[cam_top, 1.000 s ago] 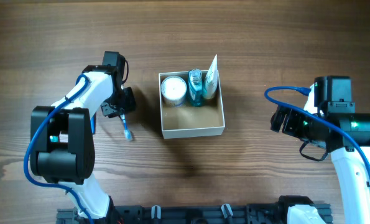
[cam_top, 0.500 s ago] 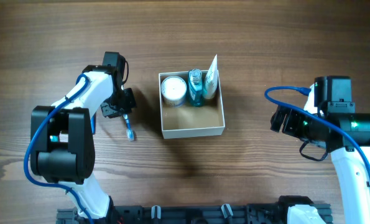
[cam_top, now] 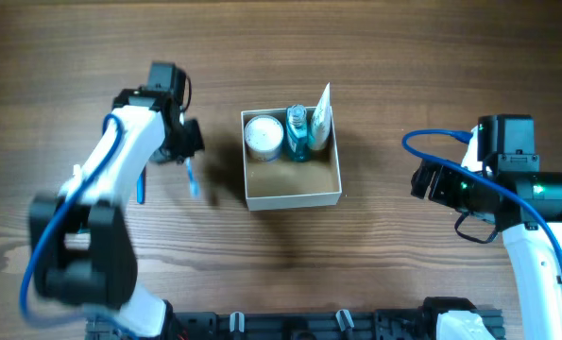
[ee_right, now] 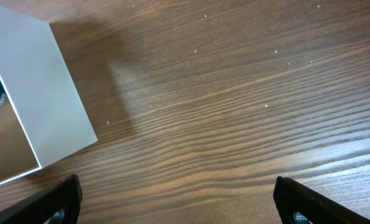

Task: Pack container
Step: 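Lay the toothbrush in the box with the left gripper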

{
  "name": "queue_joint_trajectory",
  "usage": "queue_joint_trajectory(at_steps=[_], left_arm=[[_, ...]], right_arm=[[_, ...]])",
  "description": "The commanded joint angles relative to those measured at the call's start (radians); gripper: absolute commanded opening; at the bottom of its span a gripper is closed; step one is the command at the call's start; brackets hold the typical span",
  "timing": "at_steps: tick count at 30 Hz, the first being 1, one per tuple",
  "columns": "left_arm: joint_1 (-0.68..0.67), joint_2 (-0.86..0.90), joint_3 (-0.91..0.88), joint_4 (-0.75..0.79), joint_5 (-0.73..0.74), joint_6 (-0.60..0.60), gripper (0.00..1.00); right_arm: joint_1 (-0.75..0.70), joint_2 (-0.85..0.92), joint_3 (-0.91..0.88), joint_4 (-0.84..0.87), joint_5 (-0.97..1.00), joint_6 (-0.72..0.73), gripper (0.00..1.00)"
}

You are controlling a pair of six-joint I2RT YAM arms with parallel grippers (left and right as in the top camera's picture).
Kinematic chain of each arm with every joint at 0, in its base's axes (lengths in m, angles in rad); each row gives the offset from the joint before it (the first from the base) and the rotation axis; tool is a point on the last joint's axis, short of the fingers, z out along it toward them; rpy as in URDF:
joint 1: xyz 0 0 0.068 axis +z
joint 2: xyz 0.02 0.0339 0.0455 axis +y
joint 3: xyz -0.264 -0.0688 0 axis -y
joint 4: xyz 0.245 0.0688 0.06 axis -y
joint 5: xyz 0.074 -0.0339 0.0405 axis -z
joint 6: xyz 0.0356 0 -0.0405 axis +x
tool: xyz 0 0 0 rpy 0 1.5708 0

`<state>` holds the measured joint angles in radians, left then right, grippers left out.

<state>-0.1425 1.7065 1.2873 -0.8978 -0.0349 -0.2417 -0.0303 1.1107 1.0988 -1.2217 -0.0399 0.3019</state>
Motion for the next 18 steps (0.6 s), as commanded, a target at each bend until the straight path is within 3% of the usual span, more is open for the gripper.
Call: queue_joint_trajectory(at_steps=[1,7,10,18], left_arm=[[-0.165,-0.252,0.059,0.066,-0.023,0.326,0.04],[-0.449,-0.361,0.059,0.131,-0.039,0.610,0.04],[-0.525,-0.330,0.058,0.106,-0.038,0.628,0.04],[-0.620,-0.231,0.058,0.063,-0.006,0.679,0.04]], right_arm=[[-0.061,-0.001,-0.002,0.022,0.024,0.048,1.00],[-0.323,-0.001,-0.002,0.042,-0.083,0.063,1.00],[-0.400,-0.001,-0.002,0.026,-0.096,0.042,0.98],[-0.410,0.010,-0.002,0.033,-0.100,0.041,0.99]])
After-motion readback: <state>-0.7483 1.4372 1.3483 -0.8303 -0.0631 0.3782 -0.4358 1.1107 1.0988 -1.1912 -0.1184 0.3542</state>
